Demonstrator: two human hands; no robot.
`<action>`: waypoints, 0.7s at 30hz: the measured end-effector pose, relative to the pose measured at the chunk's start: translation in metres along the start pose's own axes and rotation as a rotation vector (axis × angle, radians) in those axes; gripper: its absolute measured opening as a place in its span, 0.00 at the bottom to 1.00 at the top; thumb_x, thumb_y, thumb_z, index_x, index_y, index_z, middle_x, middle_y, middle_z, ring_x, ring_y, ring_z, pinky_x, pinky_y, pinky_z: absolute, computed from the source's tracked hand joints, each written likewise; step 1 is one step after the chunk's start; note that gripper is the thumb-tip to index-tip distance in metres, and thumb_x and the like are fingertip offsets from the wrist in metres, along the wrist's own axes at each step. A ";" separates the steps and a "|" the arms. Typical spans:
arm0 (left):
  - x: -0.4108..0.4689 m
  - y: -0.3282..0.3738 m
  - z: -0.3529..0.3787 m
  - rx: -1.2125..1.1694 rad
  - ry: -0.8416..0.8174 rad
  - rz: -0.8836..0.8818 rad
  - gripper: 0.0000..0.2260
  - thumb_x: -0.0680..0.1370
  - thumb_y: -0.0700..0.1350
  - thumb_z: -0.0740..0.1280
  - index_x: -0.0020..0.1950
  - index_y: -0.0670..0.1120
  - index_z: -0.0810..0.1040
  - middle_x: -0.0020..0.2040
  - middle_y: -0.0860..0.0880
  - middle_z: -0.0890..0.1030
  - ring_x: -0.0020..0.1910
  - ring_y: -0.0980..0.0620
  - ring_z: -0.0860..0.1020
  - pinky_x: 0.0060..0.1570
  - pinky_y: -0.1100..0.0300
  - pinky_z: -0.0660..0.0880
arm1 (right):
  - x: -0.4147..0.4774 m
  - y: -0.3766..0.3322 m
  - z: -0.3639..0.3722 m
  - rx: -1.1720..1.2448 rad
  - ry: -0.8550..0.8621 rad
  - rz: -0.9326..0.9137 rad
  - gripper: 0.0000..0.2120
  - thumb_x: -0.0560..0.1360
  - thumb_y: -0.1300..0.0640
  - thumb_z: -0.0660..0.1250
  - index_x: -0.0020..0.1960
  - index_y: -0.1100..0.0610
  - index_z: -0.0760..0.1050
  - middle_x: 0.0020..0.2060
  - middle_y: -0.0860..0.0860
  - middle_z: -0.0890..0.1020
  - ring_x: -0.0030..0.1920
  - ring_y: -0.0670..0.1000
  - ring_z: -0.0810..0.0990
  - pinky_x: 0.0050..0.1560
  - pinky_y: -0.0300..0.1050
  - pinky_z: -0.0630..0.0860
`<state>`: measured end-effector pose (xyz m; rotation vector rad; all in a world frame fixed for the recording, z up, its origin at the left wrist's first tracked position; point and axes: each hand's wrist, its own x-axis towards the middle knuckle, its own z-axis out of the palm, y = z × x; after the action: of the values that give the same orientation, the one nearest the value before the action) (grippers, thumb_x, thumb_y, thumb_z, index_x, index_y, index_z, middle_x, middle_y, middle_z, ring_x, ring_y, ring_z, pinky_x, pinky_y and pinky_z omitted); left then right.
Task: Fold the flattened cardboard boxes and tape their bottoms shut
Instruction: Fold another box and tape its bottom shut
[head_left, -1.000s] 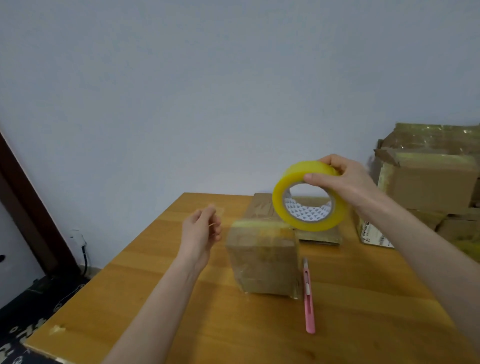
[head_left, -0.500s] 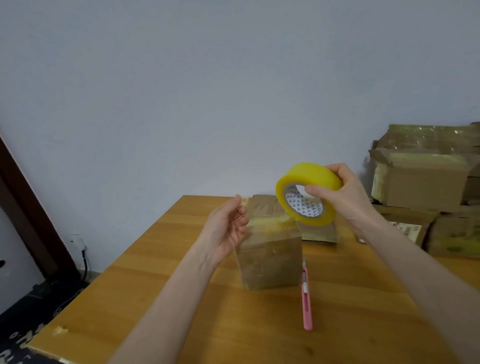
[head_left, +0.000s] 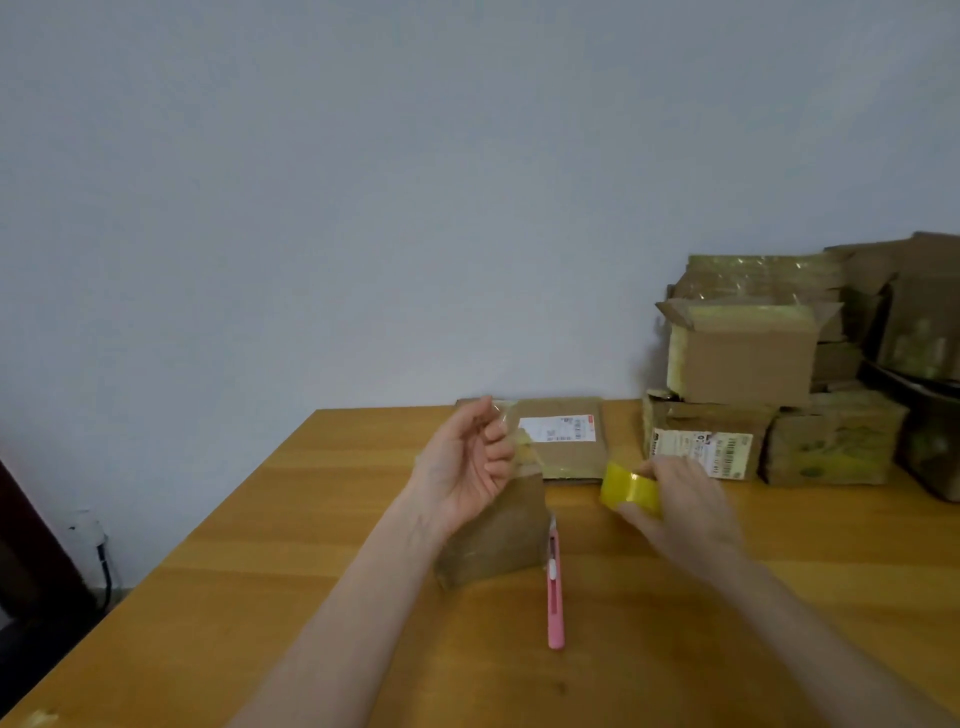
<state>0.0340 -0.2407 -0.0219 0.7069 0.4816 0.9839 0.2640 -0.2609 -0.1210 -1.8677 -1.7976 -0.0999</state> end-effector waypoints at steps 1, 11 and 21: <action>0.000 -0.002 0.002 0.001 -0.007 -0.003 0.07 0.74 0.46 0.64 0.37 0.46 0.70 0.27 0.52 0.67 0.21 0.57 0.67 0.17 0.70 0.64 | -0.002 0.000 0.002 -0.053 -0.037 -0.011 0.19 0.72 0.41 0.67 0.59 0.48 0.70 0.51 0.43 0.72 0.55 0.46 0.70 0.53 0.39 0.68; 0.000 0.004 0.013 0.307 0.039 0.105 0.11 0.80 0.44 0.58 0.38 0.46 0.68 0.27 0.52 0.67 0.23 0.57 0.67 0.19 0.68 0.63 | 0.042 -0.111 -0.068 0.999 -0.427 0.064 0.07 0.76 0.49 0.66 0.44 0.49 0.80 0.41 0.44 0.83 0.43 0.43 0.77 0.43 0.37 0.71; -0.013 0.027 -0.009 0.469 0.221 0.291 0.09 0.81 0.41 0.59 0.41 0.45 0.68 0.28 0.50 0.72 0.22 0.56 0.69 0.17 0.67 0.63 | 0.065 -0.141 -0.047 1.138 -0.668 0.148 0.05 0.73 0.52 0.70 0.41 0.52 0.81 0.38 0.46 0.84 0.39 0.44 0.77 0.41 0.39 0.71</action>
<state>0.0063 -0.2389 -0.0076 1.1171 0.8352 1.2451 0.1520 -0.2272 -0.0079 -1.1788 -1.4886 1.4247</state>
